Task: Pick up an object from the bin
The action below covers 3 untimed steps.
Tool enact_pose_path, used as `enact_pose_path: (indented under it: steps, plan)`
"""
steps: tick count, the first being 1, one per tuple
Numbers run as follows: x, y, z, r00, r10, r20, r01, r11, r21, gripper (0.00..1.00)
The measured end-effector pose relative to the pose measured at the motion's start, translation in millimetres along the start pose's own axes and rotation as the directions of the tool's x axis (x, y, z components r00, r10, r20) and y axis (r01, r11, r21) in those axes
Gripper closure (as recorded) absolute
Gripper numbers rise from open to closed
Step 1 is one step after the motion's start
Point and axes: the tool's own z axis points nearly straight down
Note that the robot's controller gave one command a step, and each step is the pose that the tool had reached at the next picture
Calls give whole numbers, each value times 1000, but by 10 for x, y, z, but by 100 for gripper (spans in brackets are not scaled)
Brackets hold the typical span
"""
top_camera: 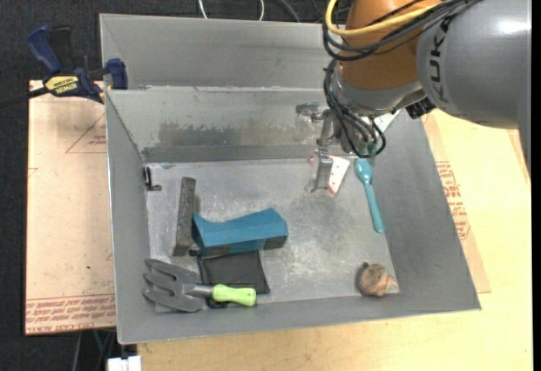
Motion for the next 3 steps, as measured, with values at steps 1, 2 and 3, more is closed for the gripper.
enact_pose_path:
  steps: [1, 2, 3]
  plan:
    - [-8, 4, -47, 1000, 1, 7, -1, 1000, 0, 0]
    - [229, 695, 649, 1000, -9, 8, 9, 1000, -1, 0]
    - [426, 849, 872, 1000, 27, 13, -27, 1000, -5, 0]
